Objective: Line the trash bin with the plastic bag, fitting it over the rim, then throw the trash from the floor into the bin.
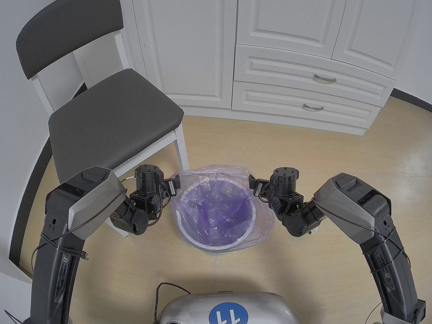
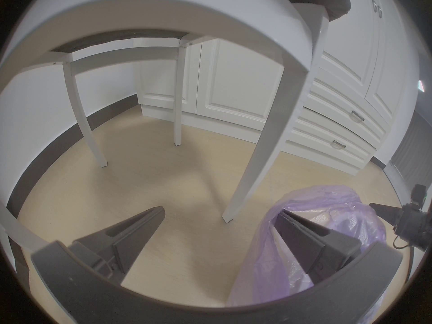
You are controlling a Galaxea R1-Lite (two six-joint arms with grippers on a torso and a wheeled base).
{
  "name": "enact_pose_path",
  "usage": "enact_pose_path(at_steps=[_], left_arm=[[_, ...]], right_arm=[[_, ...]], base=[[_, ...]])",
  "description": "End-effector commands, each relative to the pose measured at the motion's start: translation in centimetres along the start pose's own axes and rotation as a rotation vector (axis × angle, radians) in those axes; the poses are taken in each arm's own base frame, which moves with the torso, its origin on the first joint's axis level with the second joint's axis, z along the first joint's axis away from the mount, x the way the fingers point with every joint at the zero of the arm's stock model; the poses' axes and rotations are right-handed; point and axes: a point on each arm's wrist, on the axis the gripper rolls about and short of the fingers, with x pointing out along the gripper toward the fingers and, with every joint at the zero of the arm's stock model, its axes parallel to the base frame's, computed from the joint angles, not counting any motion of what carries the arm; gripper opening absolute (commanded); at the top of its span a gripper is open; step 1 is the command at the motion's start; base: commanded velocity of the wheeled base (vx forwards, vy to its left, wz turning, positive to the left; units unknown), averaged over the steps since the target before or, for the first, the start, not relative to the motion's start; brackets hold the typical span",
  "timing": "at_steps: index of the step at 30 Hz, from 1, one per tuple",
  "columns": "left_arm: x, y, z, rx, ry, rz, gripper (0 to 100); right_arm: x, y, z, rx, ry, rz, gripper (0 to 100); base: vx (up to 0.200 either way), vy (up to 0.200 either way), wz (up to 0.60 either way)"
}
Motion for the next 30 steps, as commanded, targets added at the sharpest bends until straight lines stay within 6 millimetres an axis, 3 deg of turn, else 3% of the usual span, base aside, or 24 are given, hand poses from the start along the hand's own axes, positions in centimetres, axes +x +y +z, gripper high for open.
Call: enact_pose_path(at_steps=[1, 17, 24, 30], left_arm=[[0.8, 0.6, -0.9, 0.001, 0.017, 0.017, 100], [0.6, 1.1, -2.1, 0.022, 0.201, 0.074, 100], [-0.5, 1.2, -0.1, 0.010, 0.214, 0.085, 100], [-3.9, 1.0, 3.2, 0.027, 0.191, 0.059, 100]], right_arm=[[0.4, -0.6, -1.0, -0.005, 0.016, -0.011, 100], [1.0, -1.5, -1.8, -0.010, 0.039, -0.019, 100], [0.8, -1.5, -0.8, -0.004, 0.023, -0.018, 100], [-1.4, -0.9, 2.7, -0.014, 0.015, -0.012, 100]], base=[[0.000, 0.000, 0.00], [0.000, 0.000, 0.00], [0.000, 0.000, 0.00], [0.000, 0.000, 0.00]])
